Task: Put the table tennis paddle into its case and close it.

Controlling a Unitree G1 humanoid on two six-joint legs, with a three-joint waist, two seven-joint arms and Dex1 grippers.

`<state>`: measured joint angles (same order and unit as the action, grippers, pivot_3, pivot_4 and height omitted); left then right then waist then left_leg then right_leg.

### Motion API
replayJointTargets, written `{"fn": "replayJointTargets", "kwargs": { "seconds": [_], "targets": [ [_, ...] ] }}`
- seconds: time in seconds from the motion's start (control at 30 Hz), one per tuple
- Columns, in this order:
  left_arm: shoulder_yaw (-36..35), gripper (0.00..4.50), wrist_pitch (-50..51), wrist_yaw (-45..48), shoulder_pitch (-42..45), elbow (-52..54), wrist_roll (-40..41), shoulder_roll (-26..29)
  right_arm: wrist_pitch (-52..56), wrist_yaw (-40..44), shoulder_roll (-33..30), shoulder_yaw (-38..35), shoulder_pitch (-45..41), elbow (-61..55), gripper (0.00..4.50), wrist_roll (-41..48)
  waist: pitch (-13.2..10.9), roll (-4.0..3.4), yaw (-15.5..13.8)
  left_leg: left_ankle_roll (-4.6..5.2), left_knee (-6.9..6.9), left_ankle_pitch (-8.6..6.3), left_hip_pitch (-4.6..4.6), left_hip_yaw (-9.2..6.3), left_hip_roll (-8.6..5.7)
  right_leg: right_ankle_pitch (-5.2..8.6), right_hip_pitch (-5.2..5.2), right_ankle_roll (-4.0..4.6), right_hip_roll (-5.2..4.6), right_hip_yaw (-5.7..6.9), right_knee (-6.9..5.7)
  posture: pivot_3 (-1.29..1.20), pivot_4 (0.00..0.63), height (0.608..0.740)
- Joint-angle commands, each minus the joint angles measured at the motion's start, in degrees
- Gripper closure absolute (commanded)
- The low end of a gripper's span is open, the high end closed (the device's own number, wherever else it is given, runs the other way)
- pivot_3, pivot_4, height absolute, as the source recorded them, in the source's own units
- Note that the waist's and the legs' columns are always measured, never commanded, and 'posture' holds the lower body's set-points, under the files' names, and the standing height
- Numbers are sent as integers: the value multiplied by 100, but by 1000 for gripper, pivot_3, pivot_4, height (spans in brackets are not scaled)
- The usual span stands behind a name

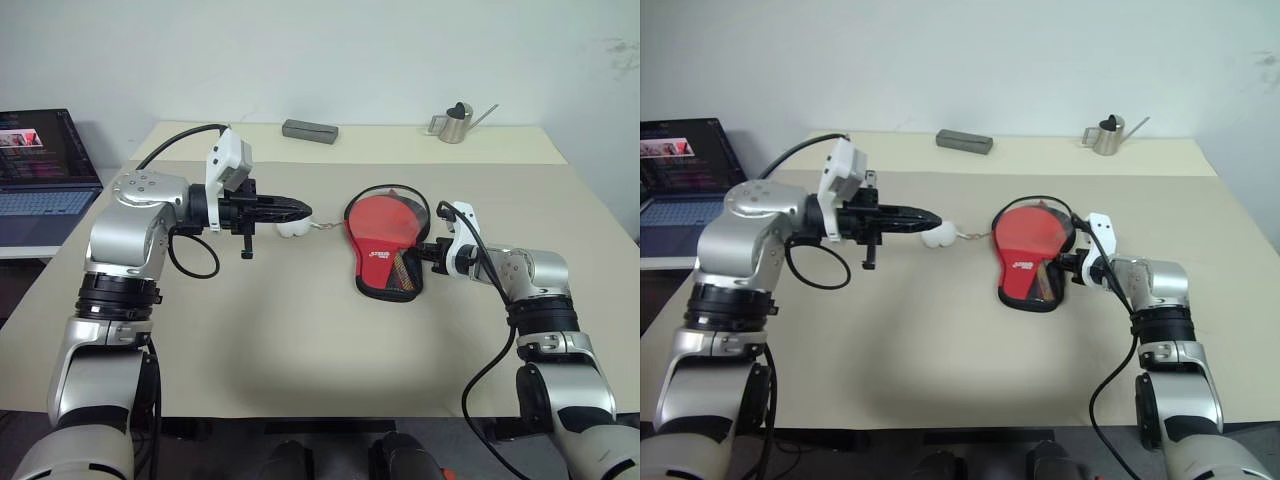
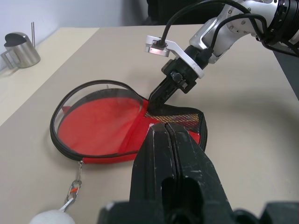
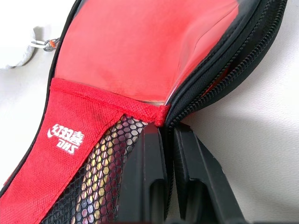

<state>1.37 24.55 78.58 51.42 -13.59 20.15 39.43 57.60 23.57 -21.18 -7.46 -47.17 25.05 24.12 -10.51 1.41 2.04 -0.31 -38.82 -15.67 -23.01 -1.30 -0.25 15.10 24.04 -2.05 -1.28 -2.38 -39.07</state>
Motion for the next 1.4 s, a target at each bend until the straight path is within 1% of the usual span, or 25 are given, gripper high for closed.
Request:
{"fn": "replayJointTargets", "kwargs": {
  "seconds": [0.03,0.3,0.57,0.73,1.23,1.4],
  "targets": [
    [-71,4500,-48,-13,138,134,115,14,136,-44,45,-89,43,-267,4494,45,0,0,0,0,0,0,0,0,0,0,0,0,0,0,0,0,150,740],
    [5,4500,76,240,-138,382,152,250,412,-93,52,-136,222,-607,4494,72,0,0,-3,0,5,0,0,-1,0,0,0,0,0,0,3,0,150,740],
    [269,4500,106,566,-217,449,29,556,467,-113,61,-165,283,-697,4494,57,0,0,-4,0,6,0,-1,-1,0,1,0,0,0,2,5,0,150,740],
    [387,4500,151,610,-205,490,-1,663,488,-110,79,-173,294,-727,4494,44,0,0,-4,0,6,0,-1,-1,-1,1,0,1,0,2,5,0,150,740],
    [507,4500,148,596,-101,521,-23,714,595,-92,80,-180,407,-885,4494,56,0,0,-5,0,7,0,-1,-1,0,2,0,1,1,2,6,0,150,740],
    [554,4500,136,684,-113,582,-6,707,834,-83,-18,-208,569,-1180,4494,94,0,0,-6,0,7,0,-1,-2,0,2,0,1,1,2,6,0,150,740]
  ]
}}
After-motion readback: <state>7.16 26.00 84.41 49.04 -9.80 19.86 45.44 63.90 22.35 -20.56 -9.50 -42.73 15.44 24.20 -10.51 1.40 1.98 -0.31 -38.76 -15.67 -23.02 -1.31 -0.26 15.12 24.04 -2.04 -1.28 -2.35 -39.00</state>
